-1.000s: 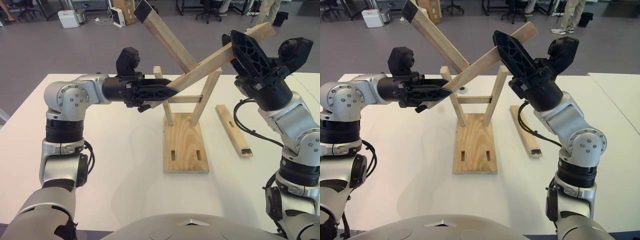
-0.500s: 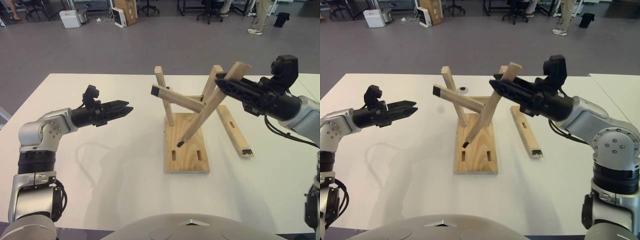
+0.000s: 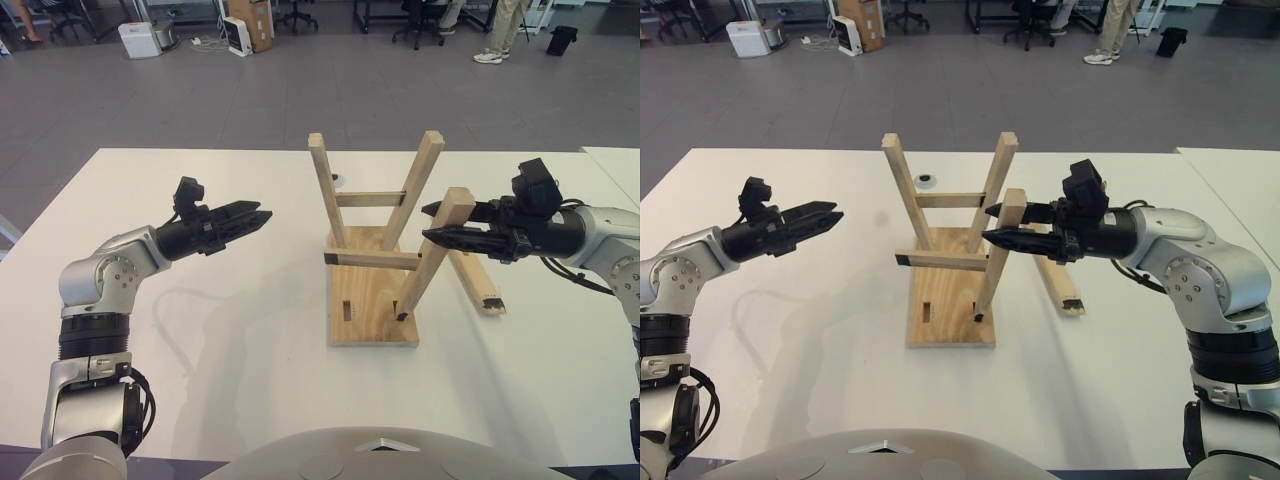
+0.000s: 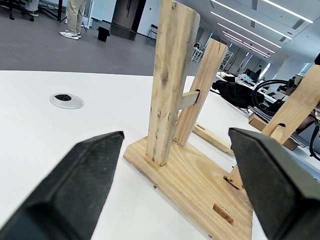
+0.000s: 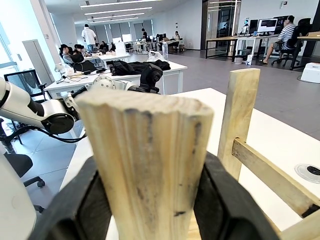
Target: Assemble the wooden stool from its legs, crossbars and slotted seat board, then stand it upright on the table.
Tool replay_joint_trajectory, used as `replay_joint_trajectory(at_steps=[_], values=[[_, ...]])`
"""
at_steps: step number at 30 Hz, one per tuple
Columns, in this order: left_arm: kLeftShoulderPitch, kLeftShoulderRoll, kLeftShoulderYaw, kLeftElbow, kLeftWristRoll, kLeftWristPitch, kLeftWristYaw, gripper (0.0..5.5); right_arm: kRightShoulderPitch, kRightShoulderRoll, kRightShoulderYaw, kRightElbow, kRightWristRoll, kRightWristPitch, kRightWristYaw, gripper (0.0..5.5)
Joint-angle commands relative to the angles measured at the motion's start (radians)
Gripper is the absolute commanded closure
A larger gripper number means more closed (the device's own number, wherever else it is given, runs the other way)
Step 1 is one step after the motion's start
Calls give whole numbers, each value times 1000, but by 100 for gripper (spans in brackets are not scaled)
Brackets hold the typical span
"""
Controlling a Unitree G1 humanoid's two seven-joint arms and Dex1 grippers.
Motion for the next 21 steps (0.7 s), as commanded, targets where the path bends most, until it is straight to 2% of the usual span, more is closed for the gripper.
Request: replay_joint_trajectory(at_steps=[1,9,21], values=[[-19,-3,-14,-7,4,-3,-8,164,-18,11,28,22,-41,-3,32,346],[-32,-5,-42,-8,-4,16,-30,164,-73,23,94,13,-72,-8,102,346],[-26,-8,-63,-22,-3,25,-50,164,-126,43,112,102,-139,-35,142,346]])
